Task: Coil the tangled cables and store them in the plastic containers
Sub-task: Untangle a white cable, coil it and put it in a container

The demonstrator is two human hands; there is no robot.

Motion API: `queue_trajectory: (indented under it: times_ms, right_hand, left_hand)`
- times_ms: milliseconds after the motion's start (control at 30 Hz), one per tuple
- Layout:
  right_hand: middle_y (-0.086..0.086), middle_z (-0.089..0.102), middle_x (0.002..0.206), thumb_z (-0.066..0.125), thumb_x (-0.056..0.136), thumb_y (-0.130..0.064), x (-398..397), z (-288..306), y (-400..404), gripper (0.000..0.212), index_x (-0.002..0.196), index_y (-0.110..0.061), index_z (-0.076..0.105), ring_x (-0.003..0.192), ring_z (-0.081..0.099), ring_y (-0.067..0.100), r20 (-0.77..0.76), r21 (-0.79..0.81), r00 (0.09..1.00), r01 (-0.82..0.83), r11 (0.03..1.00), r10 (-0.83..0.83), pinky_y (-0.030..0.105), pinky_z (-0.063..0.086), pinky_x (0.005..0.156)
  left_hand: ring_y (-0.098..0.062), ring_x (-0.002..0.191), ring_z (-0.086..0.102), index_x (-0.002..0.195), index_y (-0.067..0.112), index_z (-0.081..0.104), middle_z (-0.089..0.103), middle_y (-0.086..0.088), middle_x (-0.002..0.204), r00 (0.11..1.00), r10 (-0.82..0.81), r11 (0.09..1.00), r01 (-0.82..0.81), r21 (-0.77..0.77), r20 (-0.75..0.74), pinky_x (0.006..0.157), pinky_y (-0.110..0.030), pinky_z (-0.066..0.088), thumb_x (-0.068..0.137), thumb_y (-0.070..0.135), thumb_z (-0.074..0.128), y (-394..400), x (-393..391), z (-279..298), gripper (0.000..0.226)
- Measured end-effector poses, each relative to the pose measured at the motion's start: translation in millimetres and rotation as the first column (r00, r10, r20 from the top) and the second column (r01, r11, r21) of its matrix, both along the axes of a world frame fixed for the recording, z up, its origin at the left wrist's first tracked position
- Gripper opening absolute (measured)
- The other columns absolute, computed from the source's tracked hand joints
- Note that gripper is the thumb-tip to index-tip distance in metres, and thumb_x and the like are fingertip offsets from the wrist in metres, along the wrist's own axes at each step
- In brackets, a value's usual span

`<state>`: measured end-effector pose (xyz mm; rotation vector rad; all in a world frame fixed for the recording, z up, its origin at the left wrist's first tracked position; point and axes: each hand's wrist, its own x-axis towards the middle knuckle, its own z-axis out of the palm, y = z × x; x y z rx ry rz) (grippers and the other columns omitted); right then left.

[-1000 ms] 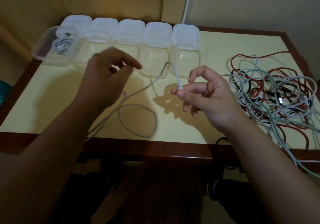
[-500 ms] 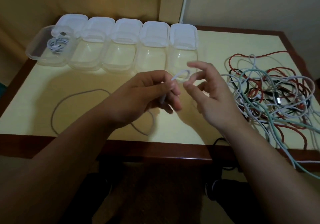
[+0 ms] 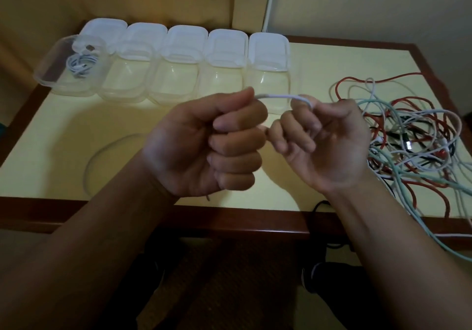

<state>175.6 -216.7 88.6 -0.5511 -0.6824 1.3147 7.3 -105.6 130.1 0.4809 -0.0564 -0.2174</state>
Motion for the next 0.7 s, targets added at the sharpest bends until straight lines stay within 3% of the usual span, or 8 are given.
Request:
queue_trajectory:
  times_ms: [67,133,233,367,433,500,633,700]
  right_hand:
    - [-0.001,0.023,0.055,0.046,0.093,-0.025,-3.1,-0.4,3.0,0.024,0.071,-0.017,0.038,0.046,0.025,0.015,0.031,-0.118,0.999,0.021,0.993,-0.017,0.028,0.039,0.049]
    - [-0.004,0.022,0.060,0.045,0.098,-0.026,-12.1,-4.8,4.2,0.025,0.075,-0.019,0.042,0.048,0.016,0.012,0.214,-0.243,0.977,0.034,0.969,0.019,0.025,0.016,0.044]
    - [-0.004,0.030,0.055,0.049,0.103,-0.023,-35.1,-8.8,2.2,0.043,0.060,-0.026,0.053,0.047,0.022,0.013,0.499,-0.400,0.847,0.038,0.916,0.182,0.027,0.015,0.045]
    - [-0.004,0.027,0.058,0.037,0.113,-0.033,-47.3,-3.5,1.1,0.044,0.073,-0.016,0.040,0.049,0.021,0.010,0.626,-0.434,0.748,0.101,0.895,0.219,0.022,0.018,0.044]
    - [-0.005,0.033,0.057,0.040,0.113,-0.031,-39.5,-3.6,-0.5,0.043,0.072,-0.015,0.042,0.049,0.027,0.009,0.758,-0.398,0.616,0.177,0.900,0.214,0.026,0.025,0.047]
    - [0.000,0.037,0.059,0.044,0.105,-0.030,-35.7,-4.2,-3.4,0.042,0.067,-0.014,0.042,0.054,0.034,0.013,0.868,-0.329,0.456,0.229,0.916,0.198,0.034,0.029,0.054]
    - [0.007,0.034,0.056,0.048,0.093,-0.023,-33.5,0.4,-12.4,0.036,0.063,-0.006,0.039,0.054,0.033,0.014,0.960,-0.111,0.281,0.338,0.934,0.013,0.036,0.028,0.053]
    - [0.002,0.037,0.053,0.051,0.096,-0.022,-30.4,1.1,-15.9,0.035,0.063,-0.011,0.044,0.051,0.036,0.015,0.974,0.018,0.203,0.377,0.926,-0.102,0.038,0.028,0.051]
  left_hand:
    - [-0.012,0.048,0.010,0.070,0.016,0.031,0.015,0.004,0.055,0.999,0.023,0.999,-0.022,-0.039,0.024,0.049,-0.028,0.019,0.105,0.033,0.026,0.6,0.0,2.9,0.039]
    - [-0.012,0.048,0.010,0.071,0.017,0.034,0.016,0.004,0.056,0.999,0.034,0.996,-0.030,-0.084,0.040,0.050,-0.028,0.020,0.105,0.033,0.026,-1.9,0.6,5.5,0.038]
    - [-0.011,0.051,0.014,0.073,0.020,0.034,0.019,0.005,0.060,0.985,0.172,0.977,-0.171,-0.128,-0.002,0.053,-0.028,0.020,0.108,0.033,0.026,-2.1,5.3,1.8,0.038]
    - [-0.010,0.053,0.033,0.074,0.016,0.051,0.033,0.005,0.060,0.844,0.531,0.847,-0.531,0.022,-0.075,0.056,-0.023,0.036,0.110,0.030,0.030,8.2,13.0,-21.3,0.045]
    - [-0.010,0.063,0.054,0.083,0.014,0.067,0.052,0.006,0.064,0.760,0.648,0.755,-0.632,0.172,-0.053,0.067,-0.026,0.052,0.111,0.030,0.031,14.3,14.8,-28.1,0.048]
    - [-0.015,0.088,0.071,0.107,0.011,0.072,0.072,0.002,0.084,0.712,0.702,0.659,-0.664,0.352,0.028,0.088,-0.032,0.058,0.111,0.029,0.031,19.2,16.8,-33.3,0.045]
    - [-0.021,0.108,0.072,0.124,0.009,0.067,0.078,-0.006,0.108,0.704,0.653,0.175,-0.500,0.848,0.281,0.097,-0.029,0.053,0.110,0.021,0.038,27.9,13.4,-42.7,0.034]
    - [-0.011,0.100,0.073,0.121,0.011,0.069,0.079,0.001,0.104,0.768,0.573,0.063,-0.388,0.919,0.285,0.090,-0.021,0.053,0.111,0.017,0.039,25.9,11.3,-44.6,0.033]
